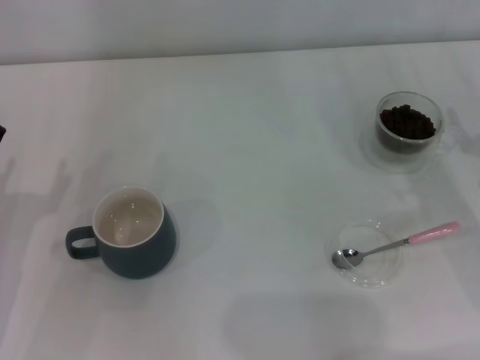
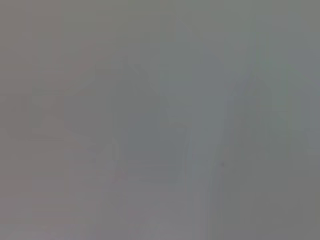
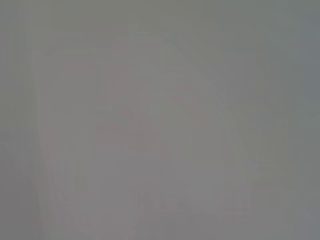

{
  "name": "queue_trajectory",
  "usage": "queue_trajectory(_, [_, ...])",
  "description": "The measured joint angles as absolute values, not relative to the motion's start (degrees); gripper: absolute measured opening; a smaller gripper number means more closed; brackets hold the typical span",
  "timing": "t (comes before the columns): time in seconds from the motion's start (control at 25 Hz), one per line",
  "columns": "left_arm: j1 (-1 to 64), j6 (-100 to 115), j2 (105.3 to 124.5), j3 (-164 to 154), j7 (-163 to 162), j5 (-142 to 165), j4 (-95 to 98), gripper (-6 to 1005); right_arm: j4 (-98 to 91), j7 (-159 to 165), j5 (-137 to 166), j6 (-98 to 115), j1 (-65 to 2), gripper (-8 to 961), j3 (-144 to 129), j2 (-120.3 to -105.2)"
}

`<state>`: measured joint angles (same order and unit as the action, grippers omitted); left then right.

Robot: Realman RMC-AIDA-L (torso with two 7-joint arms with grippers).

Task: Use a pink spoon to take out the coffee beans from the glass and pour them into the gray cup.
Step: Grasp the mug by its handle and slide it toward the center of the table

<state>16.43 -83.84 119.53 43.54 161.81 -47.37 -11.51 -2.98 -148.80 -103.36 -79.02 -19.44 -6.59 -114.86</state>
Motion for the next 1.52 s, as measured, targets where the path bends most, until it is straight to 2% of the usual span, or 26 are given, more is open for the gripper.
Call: queue_trajectory(1.52, [16.4,-83.6,119.53,43.4,161.7,-47.4,-11.5,893,-3.0,-148.9,-103.4,-78.6,-19.5,871,-6.6,-114.86])
